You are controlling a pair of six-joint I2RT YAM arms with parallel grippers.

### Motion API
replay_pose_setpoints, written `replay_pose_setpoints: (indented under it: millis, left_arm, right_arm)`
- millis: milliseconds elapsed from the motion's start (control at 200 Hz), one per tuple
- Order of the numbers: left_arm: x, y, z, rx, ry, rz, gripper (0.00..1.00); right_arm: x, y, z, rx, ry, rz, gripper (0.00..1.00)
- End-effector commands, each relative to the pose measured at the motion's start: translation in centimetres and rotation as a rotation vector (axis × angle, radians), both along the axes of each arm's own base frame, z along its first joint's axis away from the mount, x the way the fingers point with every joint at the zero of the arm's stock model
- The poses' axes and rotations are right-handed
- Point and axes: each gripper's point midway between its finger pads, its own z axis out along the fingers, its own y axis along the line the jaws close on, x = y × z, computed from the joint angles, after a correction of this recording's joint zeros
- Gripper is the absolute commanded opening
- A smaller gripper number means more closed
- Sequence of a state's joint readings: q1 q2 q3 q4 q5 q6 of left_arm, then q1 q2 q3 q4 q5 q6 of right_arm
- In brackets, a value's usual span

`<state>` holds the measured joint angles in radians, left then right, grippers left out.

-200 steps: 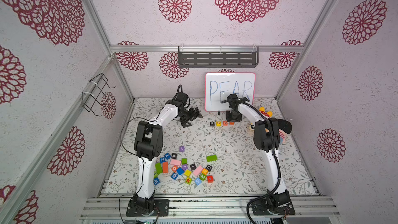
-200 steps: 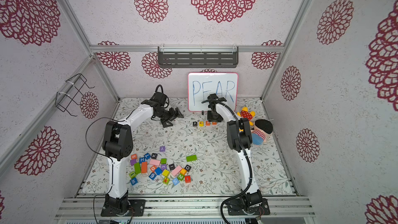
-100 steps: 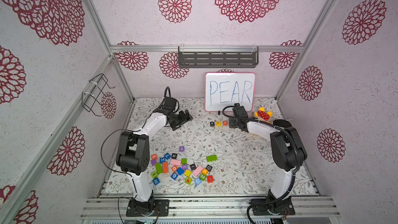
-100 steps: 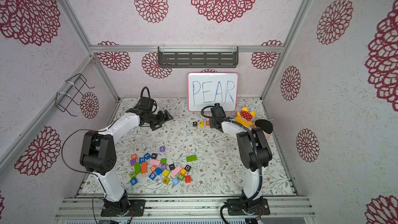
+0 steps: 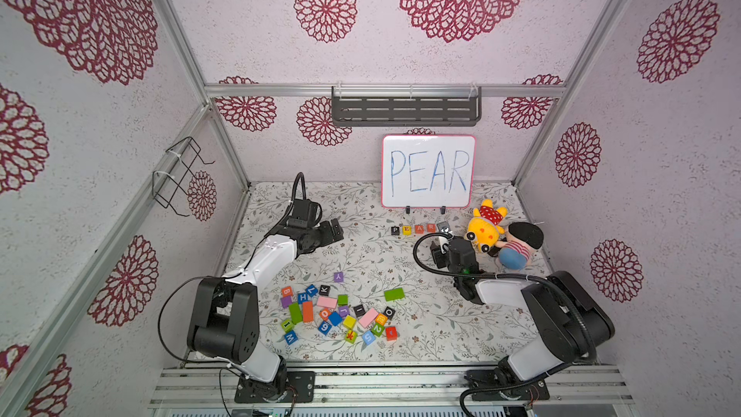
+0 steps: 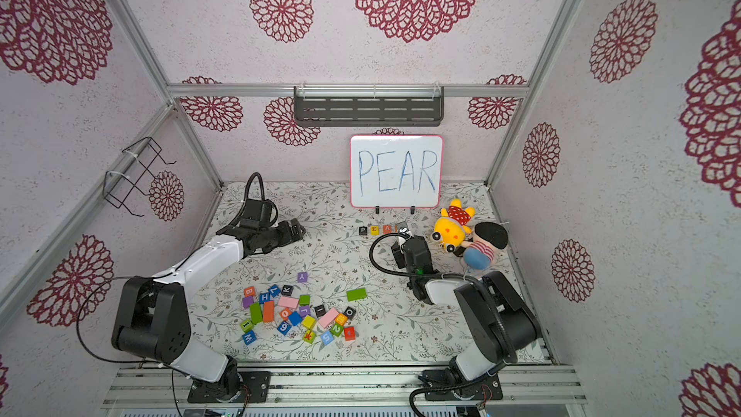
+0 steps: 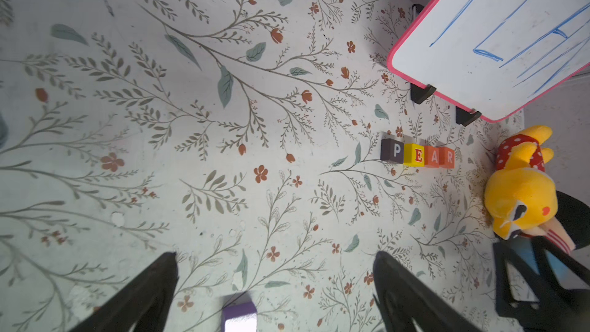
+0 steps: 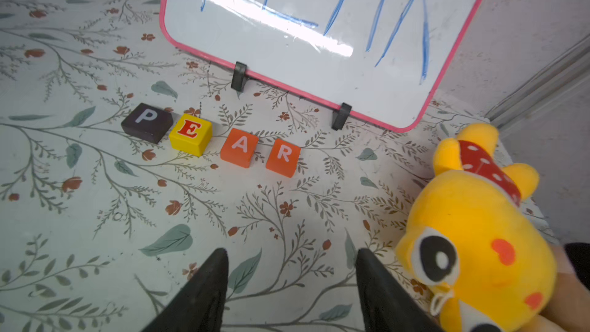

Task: Spell the uppercase word “pear” with letter blocks
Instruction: Reset both arms

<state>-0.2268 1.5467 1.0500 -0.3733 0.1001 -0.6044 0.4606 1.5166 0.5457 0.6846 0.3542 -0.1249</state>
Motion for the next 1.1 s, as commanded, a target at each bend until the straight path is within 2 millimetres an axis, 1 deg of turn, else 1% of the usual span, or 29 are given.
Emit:
replay_pose_setpoints:
  millis: [0, 35, 95, 165, 185, 260, 340, 395, 445, 530, 575, 640, 716, 866, 901, 1096]
  left_arm:
    - [-0.1, 2.5, 2.0, 0.129, -0.117, 0.091, 0.98]
    - [-0.6, 3.3, 2.2, 0.190, -0.125, 0.122, 0.98]
    - [-1.2, 4.1, 2.3, 0.271, -0.135, 0.110, 0.98]
    - [-1.8, 5.6, 2.9, 0.362, -0.143, 0.126, 0.98]
    - [-1.8, 6.2, 3.2, 0.392, -0.151, 0.135, 0.98]
    - [-1.8, 7.5, 4.2, 0.482, -0.189, 0.139, 0.98]
    - [-1.6, 8.3, 4.8, 0.518, -0.235, 0.113, 0.99]
    - [-1.5, 9.0, 5.1, 0.545, -0.273, 0.122, 0.99]
    - [-1.4, 9.7, 4.9, 0.558, -0.304, 0.137, 0.99]
    - [-1.4, 10.5, 4.1, 0.576, -0.353, 0.141, 1.00]
    - [-1.5, 11.1, 3.5, 0.585, -0.372, 0.147, 0.99]
    - [-1.3, 12.2, 3.4, 0.571, -0.387, 0.158, 0.99]
    - [-0.8, 13.5, 3.3, 0.566, -0.396, 0.176, 0.98]
    - [-0.6, 15.7, 1.0, 0.559, -0.383, 0.198, 0.97]
    - [-0.6, 16.1, 0.8, 0.554, -0.398, 0.210, 0.97]
    - [-0.2, 17.2, 1.3, 0.498, -0.521, 0.228, 0.97]
  right_arm:
    - [-0.1, -2.9, 4.2, -0.006, -0.127, -0.131, 0.65]
    - [-0.3, -3.8, 4.2, -0.010, -0.118, -0.158, 0.65]
    - [-0.6, -5.0, 4.3, -0.010, -0.125, -0.184, 0.65]
    - [-0.8, -6.7, 3.7, -0.025, -0.150, -0.221, 0.65]
    - [-0.8, -7.5, 3.6, -0.042, -0.148, -0.253, 0.65]
    - [-0.4, -8.2, 3.0, -0.058, -0.124, -0.257, 0.66]
    - [-0.5, -9.4, 3.2, -0.068, -0.164, -0.282, 0.67]
    - [-0.6, -10.6, 3.0, -0.050, -0.180, -0.316, 0.70]
    - [-0.6, -11.4, 2.4, -0.011, -0.167, -0.322, 0.70]
    - [-1.3, -12.4, 1.5, 0.035, -0.185, -0.337, 0.71]
    - [-1.5, -12.8, 1.1, 0.044, -0.187, -0.350, 0.72]
    - [-1.2, -12.7, 0.7, 0.056, -0.169, -0.331, 0.72]
    - [-1.2, -12.8, 0.7, 0.078, -0.169, -0.319, 0.71]
    - [-1.5, -14.1, 0.4, 0.163, -0.179, -0.314, 0.71]
    - [-1.5, -14.4, 0.3, 0.188, -0.186, -0.312, 0.71]
    - [-1.2, -14.5, -0.7, 0.224, -0.161, -0.278, 0.68]
